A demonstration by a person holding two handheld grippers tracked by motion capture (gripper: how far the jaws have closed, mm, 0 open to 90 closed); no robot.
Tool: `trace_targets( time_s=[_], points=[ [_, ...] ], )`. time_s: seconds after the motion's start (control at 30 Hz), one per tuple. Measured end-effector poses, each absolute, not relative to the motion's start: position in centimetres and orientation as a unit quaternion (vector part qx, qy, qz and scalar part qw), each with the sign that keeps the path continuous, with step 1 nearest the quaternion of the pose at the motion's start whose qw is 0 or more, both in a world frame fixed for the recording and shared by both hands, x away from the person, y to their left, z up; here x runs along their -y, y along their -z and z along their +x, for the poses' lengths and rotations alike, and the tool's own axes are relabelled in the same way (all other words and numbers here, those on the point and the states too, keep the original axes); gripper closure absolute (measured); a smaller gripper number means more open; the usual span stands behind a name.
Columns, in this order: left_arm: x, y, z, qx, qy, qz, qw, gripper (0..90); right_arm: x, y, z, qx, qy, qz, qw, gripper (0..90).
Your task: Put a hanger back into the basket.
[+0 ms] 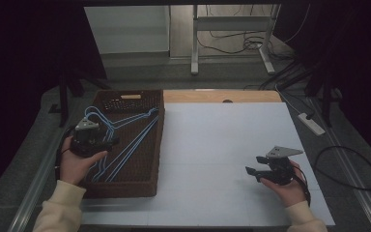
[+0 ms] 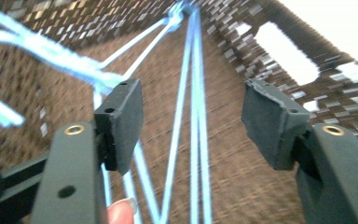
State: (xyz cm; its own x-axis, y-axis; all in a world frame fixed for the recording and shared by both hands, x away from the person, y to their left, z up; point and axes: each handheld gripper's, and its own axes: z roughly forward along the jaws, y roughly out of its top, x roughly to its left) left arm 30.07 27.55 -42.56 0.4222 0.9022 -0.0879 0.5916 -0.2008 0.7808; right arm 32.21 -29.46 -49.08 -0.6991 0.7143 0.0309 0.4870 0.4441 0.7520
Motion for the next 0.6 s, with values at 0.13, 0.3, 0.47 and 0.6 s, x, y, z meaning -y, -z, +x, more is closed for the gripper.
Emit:
trace_targets(
  time_s=[0.13, 0.3, 0.47, 0.6],
  points=[
    [-26.9, 41.8, 28.5, -0.475, -0.197, 0.74, 0.433, 35.1, 29.6, 48.9, 32.1, -0.833, -0.391, 0.362, 0.148, 36.3],
    [-25.0, 41.7, 26.3, -0.435, -0.196, 0.752, 0.456, 32.9, 29.7, 48.6, 31.8, -0.831, -0.397, 0.361, 0.15, 36.1],
    [-23.5, 42.1, 24.7, -0.425, -0.194, 0.748, 0.472, 31.6, 29.5, 48.3, 31.3, -0.829, -0.402, 0.358, 0.152, 35.8],
    [-22.5, 43.1, 23.5, -0.414, -0.194, 0.753, 0.473, 30.1, 29.4, 48.1, 30.7, -0.828, -0.407, 0.355, 0.153, 35.6]
  ],
)
